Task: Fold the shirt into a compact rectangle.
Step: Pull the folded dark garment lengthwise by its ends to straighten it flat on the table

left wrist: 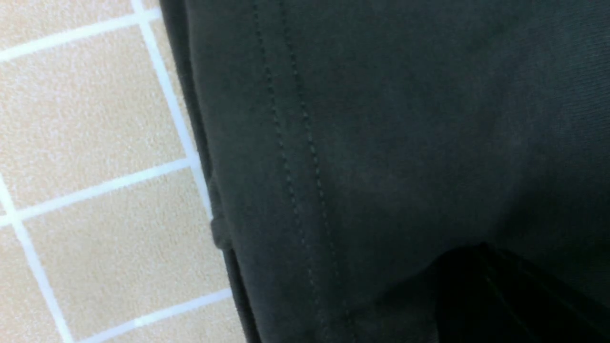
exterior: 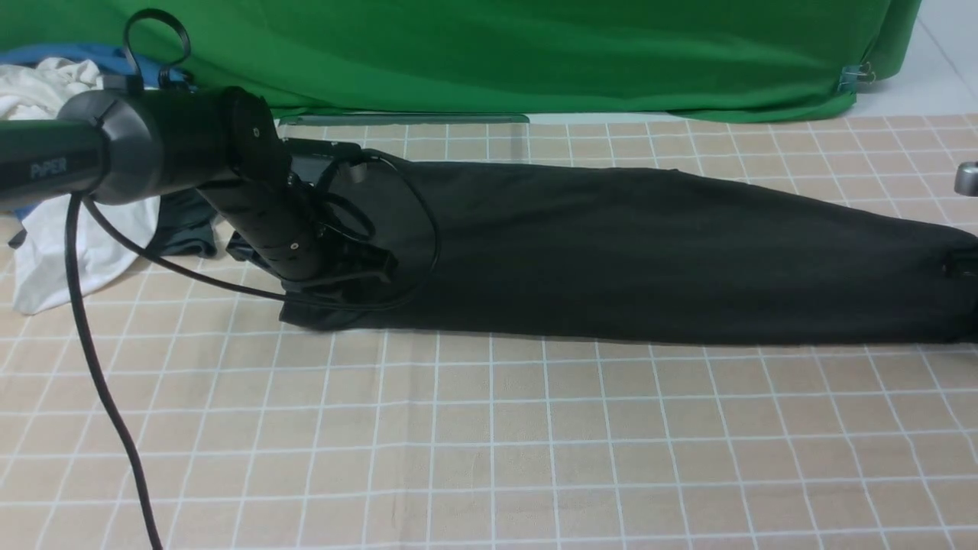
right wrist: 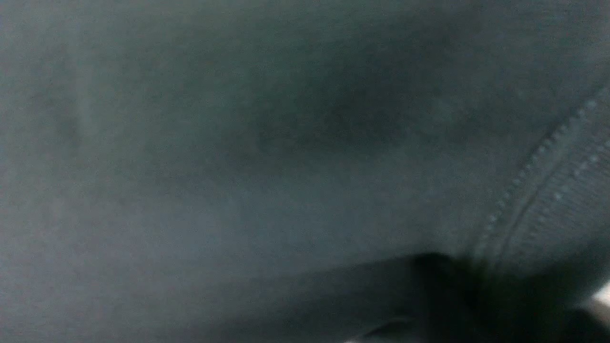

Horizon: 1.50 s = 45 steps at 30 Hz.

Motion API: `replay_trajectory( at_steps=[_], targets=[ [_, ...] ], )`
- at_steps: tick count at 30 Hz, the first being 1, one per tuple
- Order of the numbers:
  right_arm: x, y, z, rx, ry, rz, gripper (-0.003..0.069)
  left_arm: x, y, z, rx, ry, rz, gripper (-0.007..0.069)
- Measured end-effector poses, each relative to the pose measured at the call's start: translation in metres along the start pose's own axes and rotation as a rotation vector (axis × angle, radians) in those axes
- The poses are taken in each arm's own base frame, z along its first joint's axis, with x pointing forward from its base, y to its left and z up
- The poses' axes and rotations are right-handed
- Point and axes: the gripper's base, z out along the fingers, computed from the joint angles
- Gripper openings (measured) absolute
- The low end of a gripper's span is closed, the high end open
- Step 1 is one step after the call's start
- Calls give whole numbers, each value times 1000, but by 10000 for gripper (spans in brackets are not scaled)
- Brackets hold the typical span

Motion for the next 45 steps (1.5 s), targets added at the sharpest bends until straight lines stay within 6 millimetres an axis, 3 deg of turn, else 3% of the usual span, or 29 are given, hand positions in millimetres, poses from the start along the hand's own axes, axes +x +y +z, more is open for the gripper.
replay_trajectory(
  at_steps=[2, 10, 12, 16, 18, 19, 21, 25, 28, 31, 34, 37, 38, 39, 43, 45],
  targets=[
    [0, -4, -5, 18, 10, -13, 75, 0, 0, 0, 0, 0, 1, 18],
    [0, -15, -19, 54, 64, 19, 91, 0, 0, 0, 1, 0, 0, 18],
    [-2, -17, -22, 72, 63, 26, 179, 0, -1, 0, 4, -1, -3, 18],
    [-11, -27, -39, 110, 34, 75, 510, 0, -2, -9, 0, -6, 7, 18],
    [-17, -27, -47, 106, -5, 86, 617, -1, -3, -21, -10, -26, 20, 18],
    [-17, -27, -47, 104, -8, 88, 624, -1, -2, -23, -10, -31, 20, 18],
    [-25, -23, -52, 56, -71, 119, 678, -5, -6, -55, -18, -108, 31, 18],
    [-29, -20, -47, 22, -92, 138, 689, -5, -11, -85, -23, -175, 41, 18],
    [-32, -19, -27, -2, -57, 152, 690, 0, -16, -117, -21, -214, 51, 18],
    [-33, -19, -8, -11, -17, 155, 690, 6, -20, -136, -17, -225, 58, 18],
    [-33, -18, 3, -27, -2, 162, 671, 11, -23, -150, -16, -239, 64, 18],
    [-34, -16, 6, -54, -3, 154, 577, 15, -25, -163, -10, -258, 66, 18],
    [-35, -15, 6, -65, -4, 152, 534, 16, -26, -166, -7, -260, 65, 18],
    [-35, -14, 7, -79, -4, 143, 431, 19, -28, -172, 5, -260, 63, 18],
    [-36, -12, 6, -98, -4, 115, 130, 26, -34, -189, 39, -284, 55, 18],
    [-36, -12, 4, -99, -6, 107, 112, 28, -36, -196, 39, -301, 59, 18]
  ],
)
